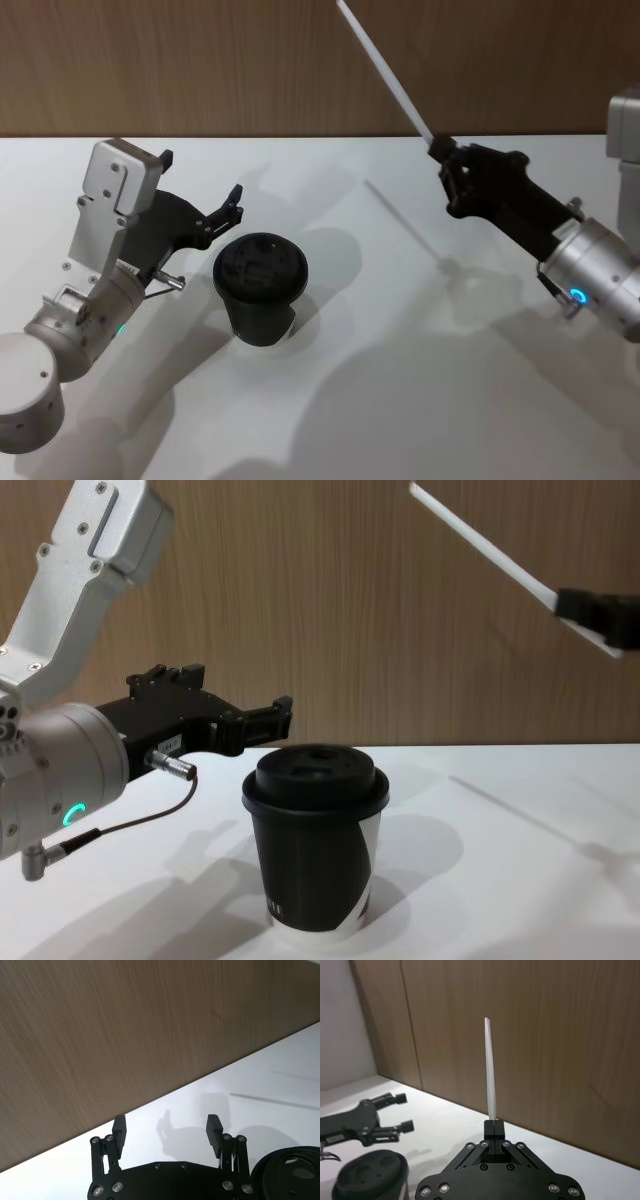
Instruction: Pick up the straw with one hand, pass it to the other hand, and insert it into the cup.
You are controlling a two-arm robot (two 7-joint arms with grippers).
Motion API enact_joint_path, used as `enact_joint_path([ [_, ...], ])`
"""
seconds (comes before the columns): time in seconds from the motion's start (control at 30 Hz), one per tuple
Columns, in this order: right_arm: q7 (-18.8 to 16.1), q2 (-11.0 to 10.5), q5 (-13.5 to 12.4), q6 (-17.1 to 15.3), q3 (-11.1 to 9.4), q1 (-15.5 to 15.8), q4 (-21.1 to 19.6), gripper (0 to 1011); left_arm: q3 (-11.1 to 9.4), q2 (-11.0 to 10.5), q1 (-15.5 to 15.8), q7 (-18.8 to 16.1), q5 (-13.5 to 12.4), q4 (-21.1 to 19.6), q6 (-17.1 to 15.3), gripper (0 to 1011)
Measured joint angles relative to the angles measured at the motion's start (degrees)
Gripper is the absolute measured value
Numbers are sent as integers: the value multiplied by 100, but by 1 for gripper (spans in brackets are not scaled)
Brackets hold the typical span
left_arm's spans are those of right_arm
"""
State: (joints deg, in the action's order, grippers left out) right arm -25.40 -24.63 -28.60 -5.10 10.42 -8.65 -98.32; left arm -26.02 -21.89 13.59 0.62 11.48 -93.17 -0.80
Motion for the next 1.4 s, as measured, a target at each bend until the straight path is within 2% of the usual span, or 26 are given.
enact_joint_path([
  [0.4, -775, 180, -432, 300, 303, -550, 409, 0, 0, 0, 0, 0, 0, 0, 0, 1003],
  [0.63, -1086, 275, -662, 369, 418, -788, 542, 0, 0, 0, 0, 0, 0, 0, 0, 1003],
  [0.93, -1263, 391, -905, 430, 507, -962, 626, 0, 0, 0, 0, 0, 0, 0, 0, 1003],
  [1.4, -1332, 454, -1129, 434, 590, -1018, 644, 0, 3, 1, -1, 0, 0, 0, 0, 1003],
])
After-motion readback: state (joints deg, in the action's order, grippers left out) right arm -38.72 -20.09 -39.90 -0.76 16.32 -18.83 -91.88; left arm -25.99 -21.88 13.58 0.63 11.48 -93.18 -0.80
